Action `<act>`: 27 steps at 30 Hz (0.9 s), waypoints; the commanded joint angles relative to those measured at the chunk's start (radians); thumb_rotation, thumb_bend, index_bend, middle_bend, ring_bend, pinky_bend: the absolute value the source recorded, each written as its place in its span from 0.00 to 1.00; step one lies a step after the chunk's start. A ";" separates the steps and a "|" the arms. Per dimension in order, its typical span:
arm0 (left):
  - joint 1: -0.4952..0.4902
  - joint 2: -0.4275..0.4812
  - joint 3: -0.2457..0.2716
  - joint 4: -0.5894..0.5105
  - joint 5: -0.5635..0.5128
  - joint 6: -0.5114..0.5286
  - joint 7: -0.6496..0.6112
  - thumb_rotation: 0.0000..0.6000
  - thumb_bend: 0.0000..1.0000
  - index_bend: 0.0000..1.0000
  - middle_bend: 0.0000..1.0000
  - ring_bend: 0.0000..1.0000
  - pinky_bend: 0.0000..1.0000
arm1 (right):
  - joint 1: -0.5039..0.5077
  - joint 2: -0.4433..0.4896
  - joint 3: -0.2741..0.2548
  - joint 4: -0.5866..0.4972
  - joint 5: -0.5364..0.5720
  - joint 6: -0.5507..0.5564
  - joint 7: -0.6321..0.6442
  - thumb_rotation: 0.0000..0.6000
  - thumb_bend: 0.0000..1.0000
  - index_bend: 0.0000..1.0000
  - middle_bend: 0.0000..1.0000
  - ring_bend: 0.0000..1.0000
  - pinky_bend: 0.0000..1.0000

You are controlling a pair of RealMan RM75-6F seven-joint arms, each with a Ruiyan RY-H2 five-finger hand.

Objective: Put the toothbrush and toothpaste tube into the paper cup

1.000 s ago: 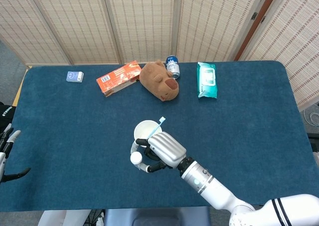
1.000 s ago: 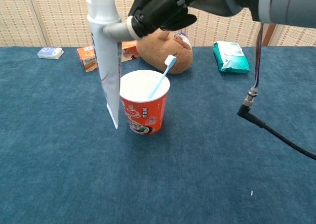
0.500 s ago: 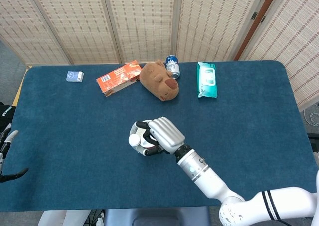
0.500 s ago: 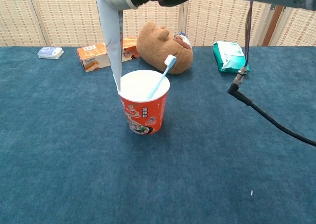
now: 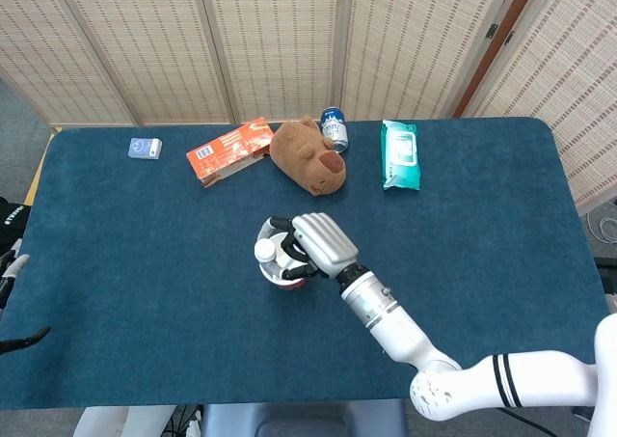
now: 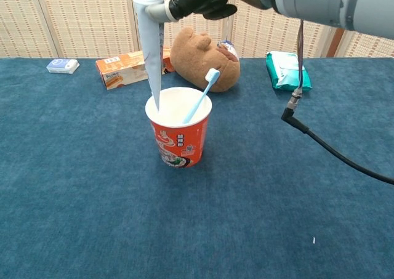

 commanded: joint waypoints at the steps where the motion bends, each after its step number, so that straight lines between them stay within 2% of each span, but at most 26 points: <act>1: 0.001 -0.001 0.000 0.003 0.000 0.000 -0.002 1.00 0.00 0.00 0.00 0.00 0.00 | 0.001 -0.010 -0.001 0.022 0.003 -0.006 0.012 1.00 0.44 0.69 1.00 1.00 1.00; 20: 0.004 -0.009 0.002 0.022 -0.007 -0.007 -0.012 1.00 0.00 0.00 0.00 0.00 0.00 | 0.001 -0.058 -0.025 0.159 0.011 -0.076 0.083 1.00 0.44 0.69 1.00 1.00 1.00; 27: 0.005 -0.011 0.002 0.031 -0.006 -0.009 -0.021 1.00 0.00 0.00 0.00 0.00 0.00 | 0.004 -0.065 -0.033 0.182 0.016 -0.082 0.071 1.00 0.44 0.69 1.00 1.00 1.00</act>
